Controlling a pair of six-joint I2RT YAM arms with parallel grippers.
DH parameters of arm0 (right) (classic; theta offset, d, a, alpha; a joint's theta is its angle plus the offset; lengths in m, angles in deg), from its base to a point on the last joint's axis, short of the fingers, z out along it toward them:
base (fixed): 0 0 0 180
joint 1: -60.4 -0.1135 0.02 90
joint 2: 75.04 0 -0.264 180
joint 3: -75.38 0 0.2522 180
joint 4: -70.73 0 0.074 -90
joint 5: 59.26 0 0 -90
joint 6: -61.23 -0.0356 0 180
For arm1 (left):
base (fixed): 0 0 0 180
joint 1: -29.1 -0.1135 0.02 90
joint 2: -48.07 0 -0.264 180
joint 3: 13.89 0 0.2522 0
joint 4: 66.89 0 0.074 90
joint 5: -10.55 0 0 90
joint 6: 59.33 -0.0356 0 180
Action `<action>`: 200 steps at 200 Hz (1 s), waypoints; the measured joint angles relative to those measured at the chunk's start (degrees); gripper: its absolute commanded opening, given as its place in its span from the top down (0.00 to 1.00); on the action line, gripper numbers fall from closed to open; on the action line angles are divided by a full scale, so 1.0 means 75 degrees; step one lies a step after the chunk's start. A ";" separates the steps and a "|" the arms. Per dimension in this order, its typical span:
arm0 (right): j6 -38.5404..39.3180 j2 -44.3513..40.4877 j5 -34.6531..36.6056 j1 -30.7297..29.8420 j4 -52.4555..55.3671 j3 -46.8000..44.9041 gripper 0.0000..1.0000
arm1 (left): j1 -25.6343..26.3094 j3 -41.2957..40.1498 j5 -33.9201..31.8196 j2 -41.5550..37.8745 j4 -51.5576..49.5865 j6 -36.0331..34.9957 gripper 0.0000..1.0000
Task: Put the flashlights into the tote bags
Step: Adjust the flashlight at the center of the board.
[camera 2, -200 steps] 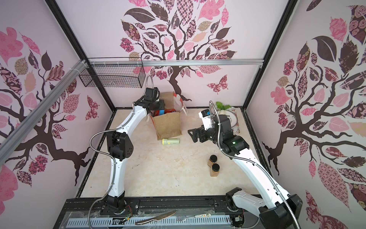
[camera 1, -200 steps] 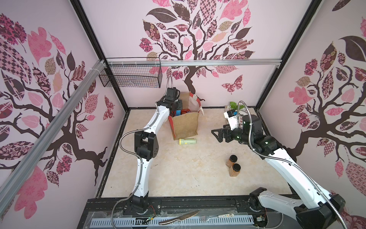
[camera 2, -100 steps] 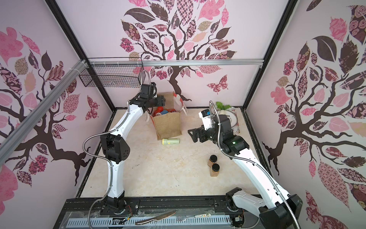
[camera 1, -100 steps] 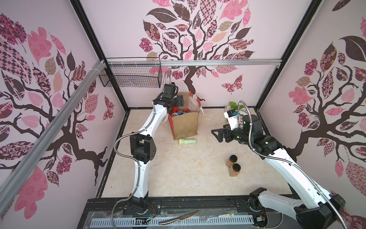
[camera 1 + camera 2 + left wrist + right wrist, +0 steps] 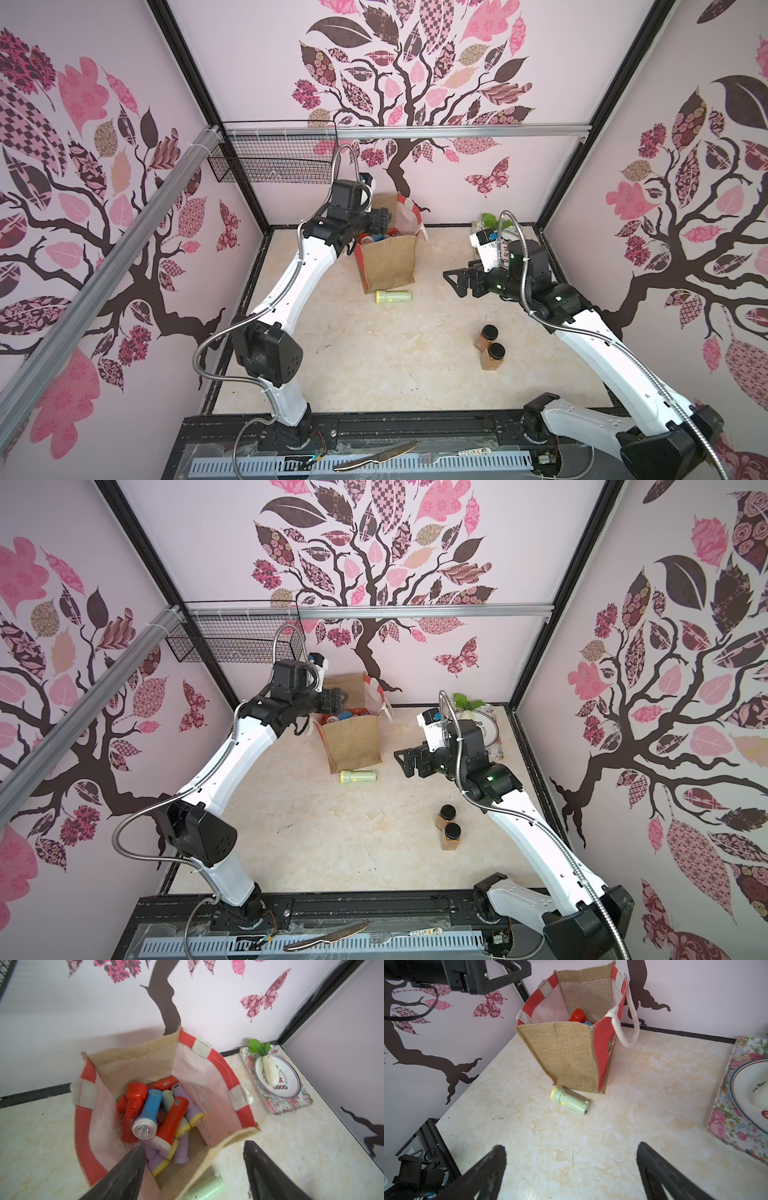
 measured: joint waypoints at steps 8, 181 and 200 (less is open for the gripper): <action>-0.0023 0.0032 0.0000 0.0000 -0.0015 0.0000 0.00 | 0.0102 -0.0338 0.0041 -0.0277 0.0006 -0.0032 0.23; 0.0819 0.1017 -0.0189 -0.0431 -0.0755 -0.0035 0.00 | -0.0597 -0.5831 0.1568 -0.5152 0.0015 0.2235 0.21; 0.1011 0.1274 -0.0242 -0.0562 -0.0918 -0.0032 0.00 | -0.0956 -0.6108 0.1649 -0.5566 -0.0119 0.2425 0.21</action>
